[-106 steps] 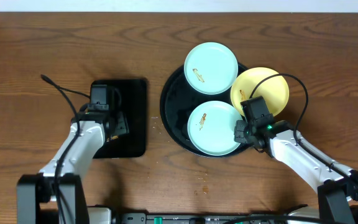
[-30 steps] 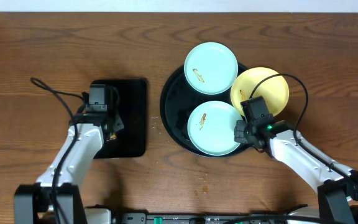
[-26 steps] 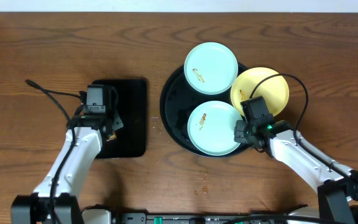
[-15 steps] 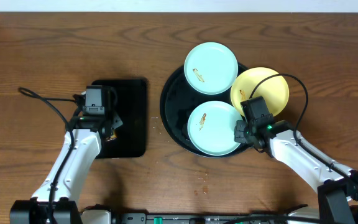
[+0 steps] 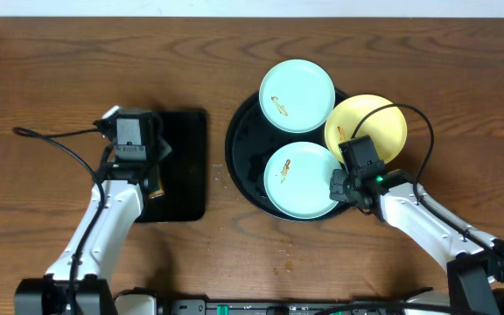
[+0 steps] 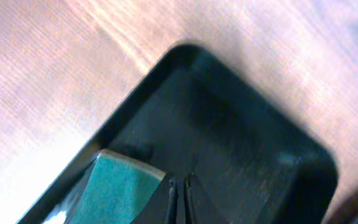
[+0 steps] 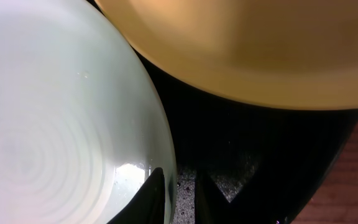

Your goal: Clean dirty plates on tray and stack at the side

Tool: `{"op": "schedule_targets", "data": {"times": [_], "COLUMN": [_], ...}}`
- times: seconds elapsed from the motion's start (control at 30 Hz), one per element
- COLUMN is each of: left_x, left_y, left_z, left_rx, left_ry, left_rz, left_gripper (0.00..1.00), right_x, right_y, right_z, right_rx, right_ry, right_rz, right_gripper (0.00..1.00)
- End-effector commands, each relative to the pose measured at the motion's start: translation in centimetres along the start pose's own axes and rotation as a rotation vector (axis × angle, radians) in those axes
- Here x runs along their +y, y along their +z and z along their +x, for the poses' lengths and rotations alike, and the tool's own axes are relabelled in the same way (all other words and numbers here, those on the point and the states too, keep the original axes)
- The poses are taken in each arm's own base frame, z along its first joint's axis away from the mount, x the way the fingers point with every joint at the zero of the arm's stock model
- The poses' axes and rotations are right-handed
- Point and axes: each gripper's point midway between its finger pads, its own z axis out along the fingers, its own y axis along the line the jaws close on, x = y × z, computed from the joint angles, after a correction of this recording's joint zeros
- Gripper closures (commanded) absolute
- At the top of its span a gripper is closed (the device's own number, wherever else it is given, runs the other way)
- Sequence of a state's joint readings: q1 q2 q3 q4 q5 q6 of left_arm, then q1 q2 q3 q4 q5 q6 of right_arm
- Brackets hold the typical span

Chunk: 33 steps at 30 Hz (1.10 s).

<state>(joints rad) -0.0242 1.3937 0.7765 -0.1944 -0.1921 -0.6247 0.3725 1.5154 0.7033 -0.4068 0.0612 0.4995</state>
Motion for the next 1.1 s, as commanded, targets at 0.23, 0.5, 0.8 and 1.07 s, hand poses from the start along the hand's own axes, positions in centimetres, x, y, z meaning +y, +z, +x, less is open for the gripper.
{"op": "schedule_targets", "data": {"times": [0.23, 0.5, 0.8, 1.07], "left_x": [1.9, 1.6, 0.9, -0.9], "left_y": [3.9, 4.0, 3.5, 2.3], "left_z": [0.6, 2.2, 4.8, 6.4], "left_rx": [-0.022, 0.056, 0.195, 0.3], "left_ry": [-0.007, 0.003, 0.007, -0.005], "left_rz": [-0.137, -0.113, -0.048, 0.06], "left_gripper": [0.92, 0.93, 0.92, 0.92], "right_x": [-0.3, -0.3, -0.3, -0.3], "right_y": [0.2, 0.2, 0.2, 0.2], "right_z": [0.4, 0.4, 0.4, 0.4], "right_rx": [0.008, 0.007, 0.007, 0.007], "right_ry": [-0.016, -0.016, -0.016, -0.016], "right_rz": [0.02, 0.021, 0.02, 0.02], "right_gripper": [0.85, 0.85, 0.85, 0.85]}}
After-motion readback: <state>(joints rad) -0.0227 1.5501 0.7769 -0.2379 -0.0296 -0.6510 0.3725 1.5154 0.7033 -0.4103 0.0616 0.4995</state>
